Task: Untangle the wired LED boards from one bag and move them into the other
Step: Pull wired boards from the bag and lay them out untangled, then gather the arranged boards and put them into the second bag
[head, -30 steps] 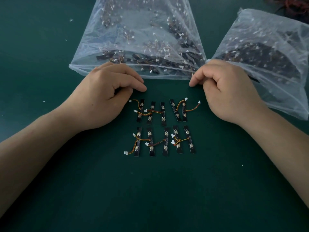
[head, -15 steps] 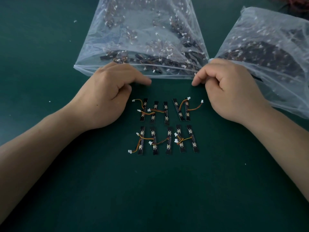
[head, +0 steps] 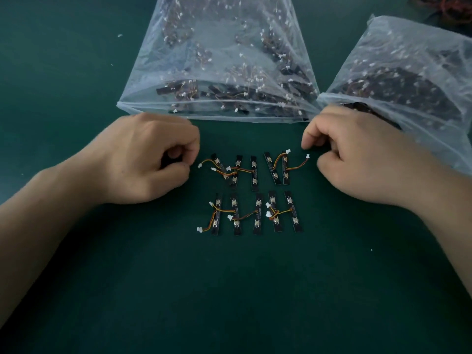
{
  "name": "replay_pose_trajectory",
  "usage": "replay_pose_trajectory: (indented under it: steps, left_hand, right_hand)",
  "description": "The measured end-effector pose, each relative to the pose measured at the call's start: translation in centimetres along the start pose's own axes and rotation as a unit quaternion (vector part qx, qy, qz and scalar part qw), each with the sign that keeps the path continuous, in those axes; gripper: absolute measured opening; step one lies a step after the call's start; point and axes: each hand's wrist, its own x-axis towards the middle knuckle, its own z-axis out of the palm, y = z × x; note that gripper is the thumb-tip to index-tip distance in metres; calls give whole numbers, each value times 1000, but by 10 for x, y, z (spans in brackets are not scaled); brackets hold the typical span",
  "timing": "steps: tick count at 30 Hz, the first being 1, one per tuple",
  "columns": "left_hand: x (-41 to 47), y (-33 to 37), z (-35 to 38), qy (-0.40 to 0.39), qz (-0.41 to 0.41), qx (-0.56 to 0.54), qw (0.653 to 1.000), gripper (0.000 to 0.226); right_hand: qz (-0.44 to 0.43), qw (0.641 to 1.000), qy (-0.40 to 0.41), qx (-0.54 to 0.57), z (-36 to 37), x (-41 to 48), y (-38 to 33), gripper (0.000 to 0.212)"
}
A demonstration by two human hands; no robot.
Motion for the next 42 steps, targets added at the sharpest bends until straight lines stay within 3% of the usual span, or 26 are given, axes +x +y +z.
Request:
replay_pose_trajectory:
  steps: [5,8,11,19,33,35,39,42]
  left_hand:
    - [-4,-6,-1,-28,41,3,999,51]
    - [-4,0,1,-37,42,6,998,79]
    - [-2,9,4,-37,42,9,998,89]
    - [2,25,25,41,56,12,997,69]
    - [8,31,41,110,14,-102,989,22]
    - [8,32,43,117,9,-100,988,25]
    - [8,30,43,92,-17,-70,993,66]
    - [8,31,42,73,28,-22,997,43]
  right_hand:
    - [-38,994,-98,-18,-13,-10,8,37]
    - [-78,992,-90,32,-8,-21,12,44]
    - [-87,992,-80,44,0,-27,14,66]
    - [-131,990,-28,33,16,-21,1,75]
    - [-158,986,2,62,24,-14,-15,48]
    - [-160,985,8,61,27,-13,-19,44]
    - [-172,982,10,82,27,-12,-19,41]
    - [-184,976,16,115,28,-13,-18,39]
